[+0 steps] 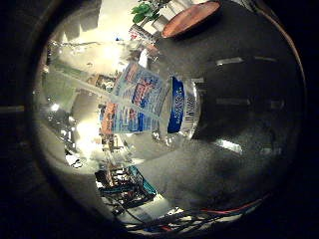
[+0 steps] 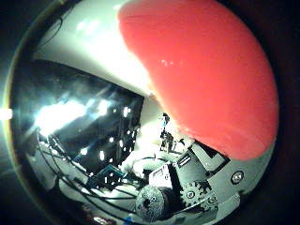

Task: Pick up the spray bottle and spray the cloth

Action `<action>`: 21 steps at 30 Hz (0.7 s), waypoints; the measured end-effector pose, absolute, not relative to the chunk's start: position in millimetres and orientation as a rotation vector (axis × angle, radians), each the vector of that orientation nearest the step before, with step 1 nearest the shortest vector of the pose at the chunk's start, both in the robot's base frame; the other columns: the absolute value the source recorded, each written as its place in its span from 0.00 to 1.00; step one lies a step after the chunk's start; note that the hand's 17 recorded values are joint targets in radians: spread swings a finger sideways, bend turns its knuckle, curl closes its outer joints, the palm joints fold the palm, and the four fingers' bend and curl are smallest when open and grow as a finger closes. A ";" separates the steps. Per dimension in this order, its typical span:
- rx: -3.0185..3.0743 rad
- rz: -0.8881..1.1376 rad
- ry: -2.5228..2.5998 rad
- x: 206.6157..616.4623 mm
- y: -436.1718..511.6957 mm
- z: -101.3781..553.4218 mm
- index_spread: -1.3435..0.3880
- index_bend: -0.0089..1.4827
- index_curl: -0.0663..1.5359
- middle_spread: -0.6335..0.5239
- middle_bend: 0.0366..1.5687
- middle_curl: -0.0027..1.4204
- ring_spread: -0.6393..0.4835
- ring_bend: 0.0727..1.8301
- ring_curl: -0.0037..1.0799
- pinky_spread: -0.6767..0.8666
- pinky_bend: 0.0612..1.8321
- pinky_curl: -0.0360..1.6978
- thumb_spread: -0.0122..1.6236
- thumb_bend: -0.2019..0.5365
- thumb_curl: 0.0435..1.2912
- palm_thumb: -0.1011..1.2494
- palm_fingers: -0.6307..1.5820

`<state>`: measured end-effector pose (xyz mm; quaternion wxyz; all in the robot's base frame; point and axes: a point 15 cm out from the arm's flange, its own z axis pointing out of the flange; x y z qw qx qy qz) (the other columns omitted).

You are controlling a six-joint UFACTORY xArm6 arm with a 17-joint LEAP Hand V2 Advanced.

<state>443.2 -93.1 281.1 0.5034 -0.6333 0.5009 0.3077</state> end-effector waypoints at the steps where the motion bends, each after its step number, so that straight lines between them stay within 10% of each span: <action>1: -1.527 0.745 1.210 442.4 -93.2 281.0 0.56 0.36 0.43 0.37 0.56 0.55 0.36 0.58 0.59 0.16 0.51 0.42 0.75 0.26 0.30 0.73 0.75; 21: -1.564 0.635 1.202 408.2 -62.7 345.8 0.56 0.70 0.66 0.31 0.74 0.74 0.32 0.74 0.79 0.23 0.60 0.75 0.76 0.26 0.31 0.74 0.71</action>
